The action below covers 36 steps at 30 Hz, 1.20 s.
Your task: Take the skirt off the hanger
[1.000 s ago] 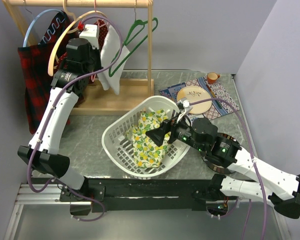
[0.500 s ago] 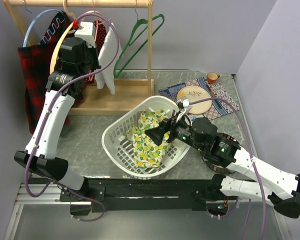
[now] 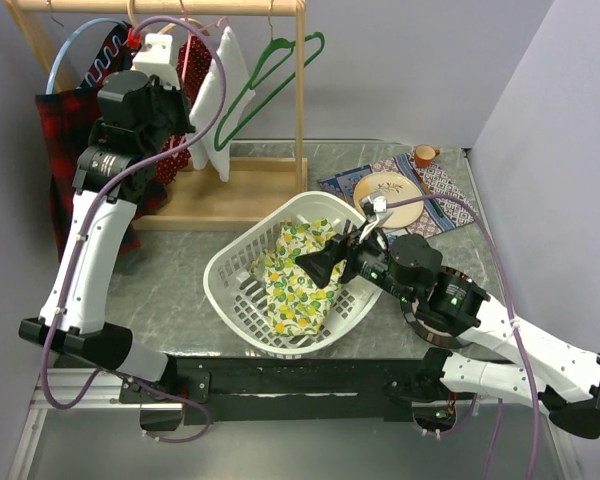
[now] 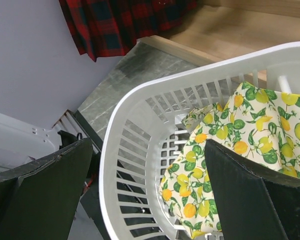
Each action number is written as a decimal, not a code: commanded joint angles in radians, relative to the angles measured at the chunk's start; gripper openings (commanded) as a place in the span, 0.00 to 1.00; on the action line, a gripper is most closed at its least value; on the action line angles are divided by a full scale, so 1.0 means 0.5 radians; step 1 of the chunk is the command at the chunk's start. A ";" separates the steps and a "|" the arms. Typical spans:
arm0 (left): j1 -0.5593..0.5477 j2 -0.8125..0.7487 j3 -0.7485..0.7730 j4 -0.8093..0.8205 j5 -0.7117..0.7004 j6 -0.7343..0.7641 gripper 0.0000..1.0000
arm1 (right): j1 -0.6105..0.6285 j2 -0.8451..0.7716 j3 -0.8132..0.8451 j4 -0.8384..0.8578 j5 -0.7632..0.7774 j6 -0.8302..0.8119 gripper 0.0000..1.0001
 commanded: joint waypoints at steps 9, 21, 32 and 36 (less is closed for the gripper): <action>0.005 -0.435 -0.184 -0.045 -0.047 -0.164 0.01 | -0.001 0.027 0.275 -0.061 -0.023 -0.080 1.00; 0.002 -0.861 -0.375 -0.453 0.079 -0.324 0.01 | 0.067 0.303 0.529 0.016 -0.189 -0.003 0.96; 0.002 -1.156 -0.323 -0.815 0.138 -0.437 0.01 | 0.431 1.045 0.992 0.347 0.023 -0.239 0.95; 0.002 -1.202 -0.325 -0.889 0.187 -0.468 0.01 | 0.533 1.294 1.161 0.451 0.081 -0.316 0.95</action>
